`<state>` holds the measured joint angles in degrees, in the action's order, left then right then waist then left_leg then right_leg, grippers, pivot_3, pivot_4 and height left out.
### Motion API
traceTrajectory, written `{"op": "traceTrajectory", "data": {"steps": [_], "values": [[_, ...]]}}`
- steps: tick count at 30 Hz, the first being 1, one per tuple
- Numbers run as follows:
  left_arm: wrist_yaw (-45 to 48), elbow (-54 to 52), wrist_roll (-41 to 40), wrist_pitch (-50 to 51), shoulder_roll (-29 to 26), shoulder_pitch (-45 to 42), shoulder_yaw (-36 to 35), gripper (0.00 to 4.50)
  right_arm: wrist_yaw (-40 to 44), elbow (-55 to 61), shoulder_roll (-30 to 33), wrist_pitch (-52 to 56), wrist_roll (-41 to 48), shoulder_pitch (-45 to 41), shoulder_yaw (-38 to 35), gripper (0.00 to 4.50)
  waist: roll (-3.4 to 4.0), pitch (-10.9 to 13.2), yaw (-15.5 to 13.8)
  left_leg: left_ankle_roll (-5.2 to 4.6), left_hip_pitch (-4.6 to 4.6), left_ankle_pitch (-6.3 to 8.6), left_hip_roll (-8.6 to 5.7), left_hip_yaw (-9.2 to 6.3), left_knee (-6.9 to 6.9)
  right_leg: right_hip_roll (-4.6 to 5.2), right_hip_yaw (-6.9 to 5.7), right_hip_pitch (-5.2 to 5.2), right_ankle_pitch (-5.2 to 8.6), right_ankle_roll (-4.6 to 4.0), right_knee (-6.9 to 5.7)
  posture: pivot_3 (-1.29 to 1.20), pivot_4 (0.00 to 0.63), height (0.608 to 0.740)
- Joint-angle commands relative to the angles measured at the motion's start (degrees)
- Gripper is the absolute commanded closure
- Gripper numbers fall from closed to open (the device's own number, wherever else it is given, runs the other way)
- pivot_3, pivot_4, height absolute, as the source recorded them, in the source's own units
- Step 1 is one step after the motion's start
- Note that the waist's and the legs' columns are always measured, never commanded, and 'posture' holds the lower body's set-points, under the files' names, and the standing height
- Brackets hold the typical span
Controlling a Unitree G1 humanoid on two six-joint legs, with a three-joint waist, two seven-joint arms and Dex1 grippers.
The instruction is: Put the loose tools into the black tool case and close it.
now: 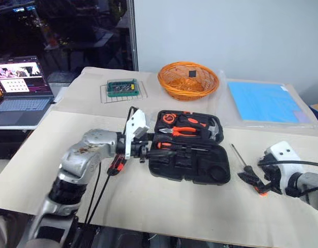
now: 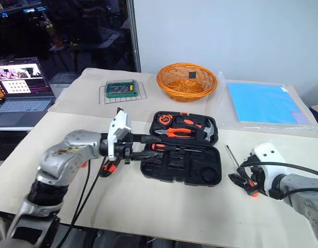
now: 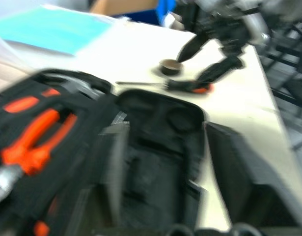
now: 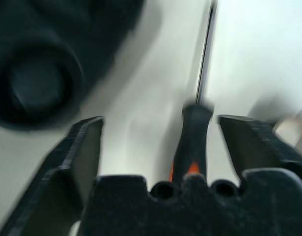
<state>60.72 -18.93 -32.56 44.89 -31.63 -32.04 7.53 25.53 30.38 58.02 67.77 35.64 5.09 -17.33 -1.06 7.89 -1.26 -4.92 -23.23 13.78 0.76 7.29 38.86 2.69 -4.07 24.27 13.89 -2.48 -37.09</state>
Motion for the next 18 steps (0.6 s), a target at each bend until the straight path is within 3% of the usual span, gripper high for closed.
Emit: {"op": "traceTrajectory", "data": {"steps": [1, 5, 10, 13, 15, 18], "values": [[0.20, -4.70, -4.25, 2.05, -1.09, -0.05, -1.53, 0.11, 0.41, -3.45, 2.18, -0.03, -3.62, -1.14, 2.04, 0.69, 0.00, 0.00, -0.15, -0.01, 0.00, 0.01, 0.00, 0.00, 0.00, 0.00, 0.00, -0.01, 0.00, 0.01, 0.01, 0.00, 0.150, 0.740], [-0.78, -5.49, -5.55, 2.29, -1.64, 0.51, -1.66, 0.11, 1.76, -6.59, 1.72, -0.62, -4.83, -2.18, 4.19, 0.69, -0.01, 0.01, -0.01, -0.01, 0.00, 0.01, 0.00, 0.01, -0.01, -0.01, 0.02, 0.00, 0.00, 0.03, 0.01, 0.00, 0.150, 0.740], [-1.06, -5.11, -6.22, 1.43, -2.44, 0.89, -1.76, 0.00, 0.76, -5.97, 2.23, 0.35, -7.15, -2.29, 5.31, 2.12, -0.02, 0.01, 0.13, -0.01, 0.03, 0.01, 0.00, 0.01, -0.02, -0.04, 0.02, -0.02, 0.00, 0.04, 0.00, 0.00, 0.150, 0.740], [-1.66, -5.06, -6.65, 0.77, -2.46, 1.33, -2.10, 0.00, 0.71, -3.92, 0.94, 1.04, -6.87, -2.19, 2.76, 3.23, -0.03, 0.02, -0.03, -0.01, 0.00, 0.01, 0.00, 0.02, 0.00, -0.02, 0.04, -0.02, -0.03, 0.09, 0.01, 0.00, 0.150, 0.740], [-3.24, -4.98, -6.26, -0.51, -1.76, 1.81, -3.05, 0.00, 1.20, -0.48, 0.22, 1.11, -5.81, -1.98, -0.29, 3.51, -0.03, 0.02, -0.07, -0.01, -0.01, 0.01, 0.00, 0.02, -0.01, -0.02, 0.04, 0.00, -0.03, 0.10, 0.03, 0.00, 0.150, 0.740], [-6.81, -4.71, -4.43, -3.64, -0.19, 3.23, -4.73, 0.00, 2.66, 4.96, -0.44, 2.29, -3.05, -4.27, -3.66, 3.51, 0.02, 0.06, 0.03, 0.03, -0.04, -0.01, 0.00, 0.02, -0.04, -0.02, 0.04, 0.06, -0.02, 0.09, 0.02, 0.00, 0.150, 0.740]]}}
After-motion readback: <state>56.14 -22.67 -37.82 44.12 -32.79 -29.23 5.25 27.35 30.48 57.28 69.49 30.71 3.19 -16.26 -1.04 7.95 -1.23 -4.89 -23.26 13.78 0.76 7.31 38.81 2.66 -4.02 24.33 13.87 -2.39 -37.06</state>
